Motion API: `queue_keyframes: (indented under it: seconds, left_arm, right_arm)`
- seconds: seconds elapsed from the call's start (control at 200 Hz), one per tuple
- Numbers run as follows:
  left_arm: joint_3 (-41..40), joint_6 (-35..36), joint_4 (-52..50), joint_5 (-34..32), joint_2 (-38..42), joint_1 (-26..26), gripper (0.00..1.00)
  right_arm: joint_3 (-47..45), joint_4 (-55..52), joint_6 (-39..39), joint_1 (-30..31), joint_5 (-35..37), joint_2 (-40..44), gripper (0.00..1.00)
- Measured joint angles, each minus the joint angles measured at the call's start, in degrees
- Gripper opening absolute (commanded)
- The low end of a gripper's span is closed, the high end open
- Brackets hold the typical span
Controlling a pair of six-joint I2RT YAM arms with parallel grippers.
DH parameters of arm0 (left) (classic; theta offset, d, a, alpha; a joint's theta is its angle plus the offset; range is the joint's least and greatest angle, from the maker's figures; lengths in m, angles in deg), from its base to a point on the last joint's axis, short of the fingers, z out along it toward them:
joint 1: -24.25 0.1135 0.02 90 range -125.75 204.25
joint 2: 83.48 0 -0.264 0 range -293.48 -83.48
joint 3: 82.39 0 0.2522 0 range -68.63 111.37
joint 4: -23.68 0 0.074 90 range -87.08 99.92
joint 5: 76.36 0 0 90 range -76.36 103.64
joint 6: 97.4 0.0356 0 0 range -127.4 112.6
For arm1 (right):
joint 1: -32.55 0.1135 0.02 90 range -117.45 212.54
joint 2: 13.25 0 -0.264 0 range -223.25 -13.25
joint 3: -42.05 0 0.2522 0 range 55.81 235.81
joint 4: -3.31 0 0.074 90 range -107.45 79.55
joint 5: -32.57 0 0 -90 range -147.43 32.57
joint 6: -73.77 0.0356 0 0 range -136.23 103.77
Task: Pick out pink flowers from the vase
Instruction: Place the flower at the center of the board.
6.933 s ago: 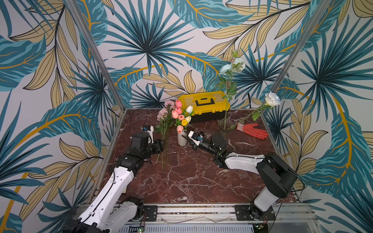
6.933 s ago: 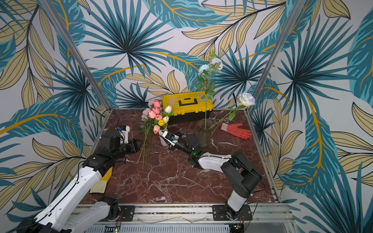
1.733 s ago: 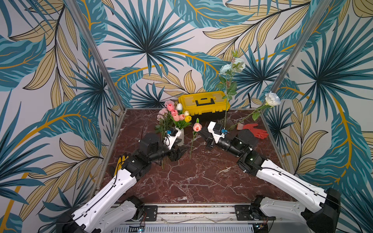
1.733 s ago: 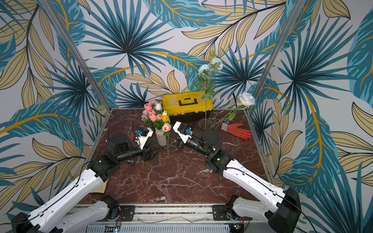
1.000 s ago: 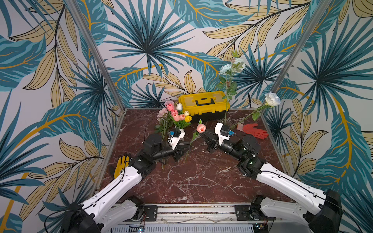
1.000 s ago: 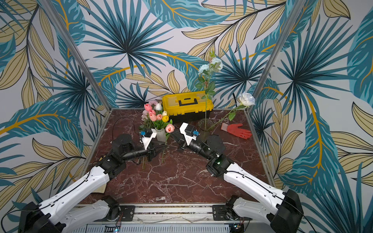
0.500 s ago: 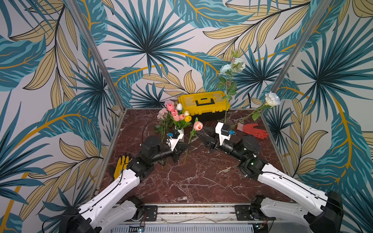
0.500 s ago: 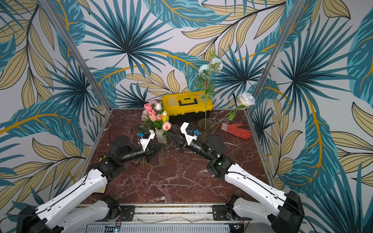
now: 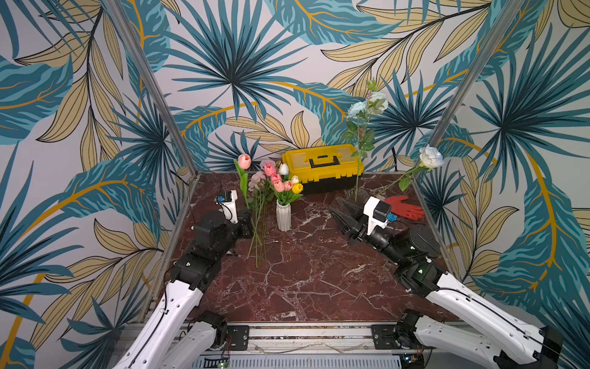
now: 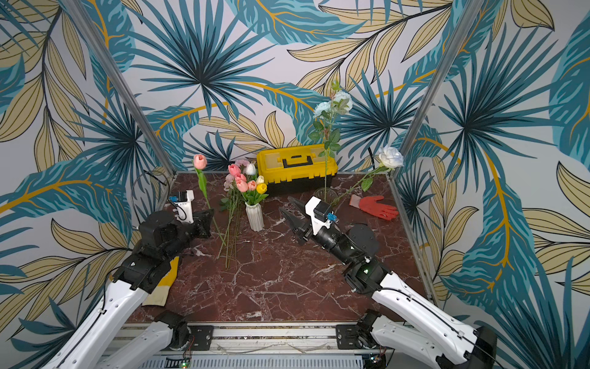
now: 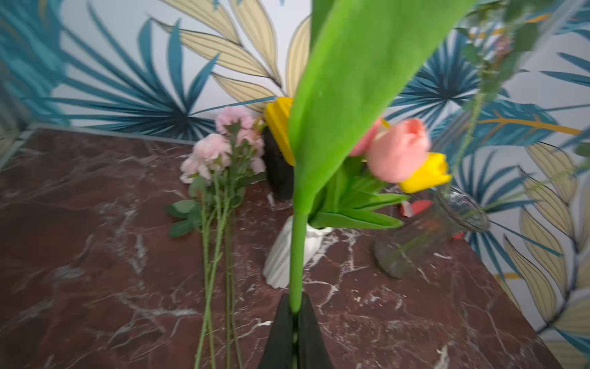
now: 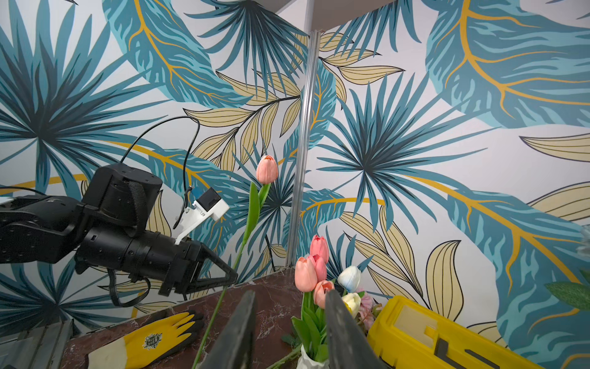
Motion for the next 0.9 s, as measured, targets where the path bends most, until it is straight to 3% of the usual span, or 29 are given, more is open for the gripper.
queue_keyframes:
  seconds: [0.125, 0.411, 0.741, 0.901]
  left_arm:
    - [0.76, -2.32, -2.99, 0.61, -6.34, 5.88, 0.0]
    - [5.97, -1.7, -9.46, 6.69, -31.47, 13.11, 0.0]
    - [17.92, 1.36, -12.44, 14.49, -52.19, 14.01, 0.0]
    - [19.71, 2.14, -14.43, 15.26, -57.09, 14.03, 0.0]
  right_arm:
    - [-0.2, -1.29, 0.17, 0.0, 0.98, -0.04, 0.36]
    - [0.2, -6.47, 1.79, 0.0, 1.79, -0.31, 0.36]
    - [3.98, -14.12, 3.04, 0.0, 3.06, -2.14, 0.37]
    - [3.98, -16.0, 2.73, 0.0, 3.26, -1.75, 0.37]
